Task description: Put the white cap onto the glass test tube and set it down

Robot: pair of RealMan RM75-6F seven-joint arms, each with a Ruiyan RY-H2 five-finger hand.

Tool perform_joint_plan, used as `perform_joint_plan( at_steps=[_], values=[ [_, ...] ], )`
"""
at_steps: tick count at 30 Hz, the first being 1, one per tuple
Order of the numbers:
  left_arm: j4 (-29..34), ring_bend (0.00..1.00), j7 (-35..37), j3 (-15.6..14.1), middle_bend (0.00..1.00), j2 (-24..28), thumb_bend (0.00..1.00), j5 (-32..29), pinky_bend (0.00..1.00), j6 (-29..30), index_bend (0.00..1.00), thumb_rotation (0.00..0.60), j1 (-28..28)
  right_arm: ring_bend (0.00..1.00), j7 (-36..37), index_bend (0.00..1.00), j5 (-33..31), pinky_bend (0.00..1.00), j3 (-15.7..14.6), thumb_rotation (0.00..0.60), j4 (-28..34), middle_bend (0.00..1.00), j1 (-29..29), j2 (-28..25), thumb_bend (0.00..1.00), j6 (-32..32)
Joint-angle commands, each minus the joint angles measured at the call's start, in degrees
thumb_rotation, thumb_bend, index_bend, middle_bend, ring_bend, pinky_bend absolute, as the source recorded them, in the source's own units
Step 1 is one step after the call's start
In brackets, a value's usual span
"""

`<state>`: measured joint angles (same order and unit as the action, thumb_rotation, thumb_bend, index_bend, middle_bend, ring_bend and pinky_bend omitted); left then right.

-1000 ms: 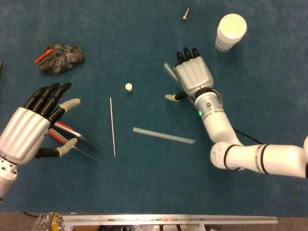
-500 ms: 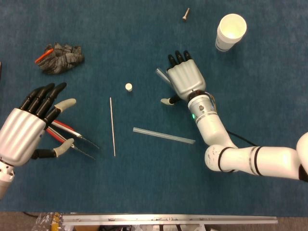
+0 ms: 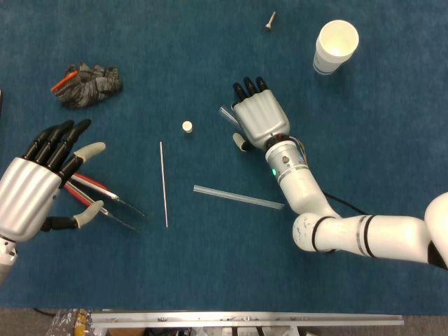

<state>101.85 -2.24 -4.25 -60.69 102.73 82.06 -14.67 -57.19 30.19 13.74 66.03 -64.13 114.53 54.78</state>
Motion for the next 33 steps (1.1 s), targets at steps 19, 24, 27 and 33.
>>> perform_joint_plan(
  at_steps=[19, 24, 27, 33],
  values=[
    [0.8, 0.00, -0.7, 0.0, 0.00, 0.6, 0.26, 0.2, 0.01, 0.4, 0.17, 0.363, 0.8, 0.00, 4.3, 0.41, 4.9, 0.10, 0.9, 0.428, -2.1, 0.10, -0.1, 2.3, 0.57, -2.0],
    [1.0, 0.00, -0.9, 0.1, 0.00, 0.7, 0.26, 0.3, 0.01, 0.6, 0.17, 0.363, 1.0, 0.00, 5.5, 0.40, 6.1, 0.10, 1.3, 0.429, -2.1, 0.10, -0.2, 2.8, 0.58, -2.3],
    [1.2, 0.00, -1.0, 0.1, 0.00, 0.9, 0.26, 0.4, 0.01, 0.9, 0.17, 0.360, 1.2, 0.00, 6.6, 0.40, 7.0, 0.10, 1.7, 0.430, -1.8, 0.10, -0.3, 3.4, 0.58, -2.4],
    [1.6, 0.00, -1.2, 0.0, 0.00, 1.3, 0.26, 0.7, 0.01, 1.4, 0.17, 0.360, 1.7, 0.00, 7.3, 0.40, 8.3, 0.10, 2.0, 0.429, 0.1, 0.10, 0.1, 2.8, 0.58, -1.5]
  ],
)
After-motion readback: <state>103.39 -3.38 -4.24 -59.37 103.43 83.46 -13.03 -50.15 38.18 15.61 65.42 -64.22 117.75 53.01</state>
